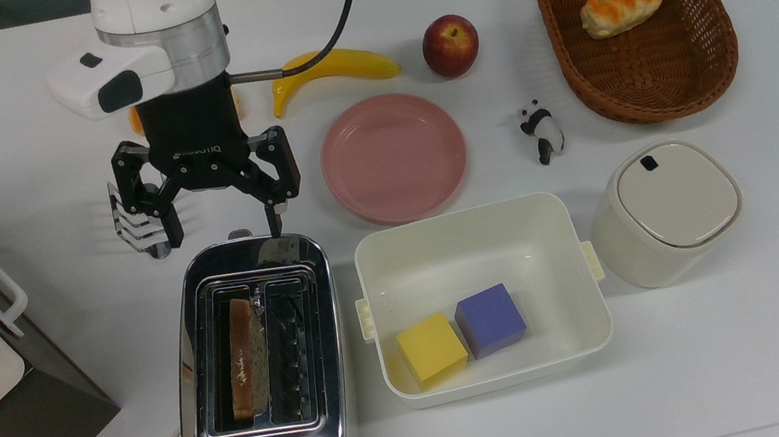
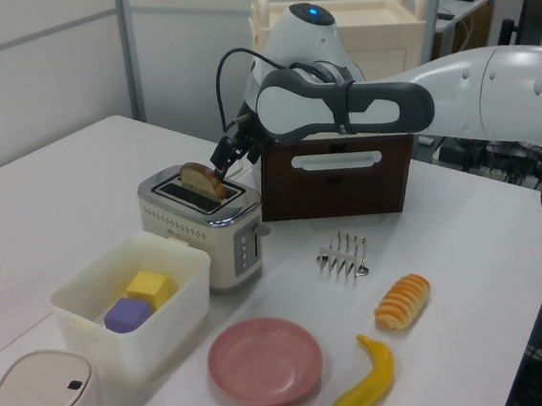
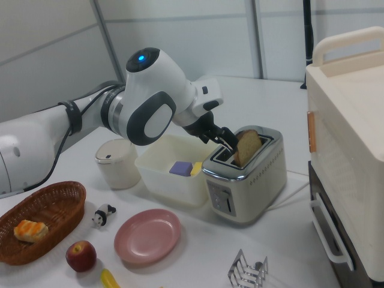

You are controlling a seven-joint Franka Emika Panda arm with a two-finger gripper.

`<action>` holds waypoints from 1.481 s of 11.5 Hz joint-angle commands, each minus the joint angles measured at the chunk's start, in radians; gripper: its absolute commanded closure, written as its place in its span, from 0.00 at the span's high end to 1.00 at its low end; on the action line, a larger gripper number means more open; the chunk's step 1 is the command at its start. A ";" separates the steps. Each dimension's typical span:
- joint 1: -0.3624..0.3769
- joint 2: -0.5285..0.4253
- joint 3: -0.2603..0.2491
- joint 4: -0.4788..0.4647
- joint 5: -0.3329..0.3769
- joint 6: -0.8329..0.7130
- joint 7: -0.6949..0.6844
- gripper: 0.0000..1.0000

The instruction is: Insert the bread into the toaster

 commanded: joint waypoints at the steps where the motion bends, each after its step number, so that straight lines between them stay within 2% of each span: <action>1: -0.011 -0.034 -0.008 -0.002 0.005 -0.113 -0.022 1.00; 4: -0.020 -0.080 -0.022 -0.002 0.002 -0.335 -0.101 1.00; 8: -0.058 -0.085 -0.022 -0.020 -0.094 -0.500 -0.230 1.00; 9: -0.066 -0.083 -0.022 -0.046 -0.102 -0.503 -0.268 1.00; 11: -0.072 -0.065 -0.021 -0.094 -0.168 -0.498 -0.307 0.98; 14: -0.093 -0.008 -0.021 -0.103 -0.220 -0.475 -0.338 0.96; 17: -0.122 0.033 -0.021 -0.105 -0.228 -0.431 -0.390 0.80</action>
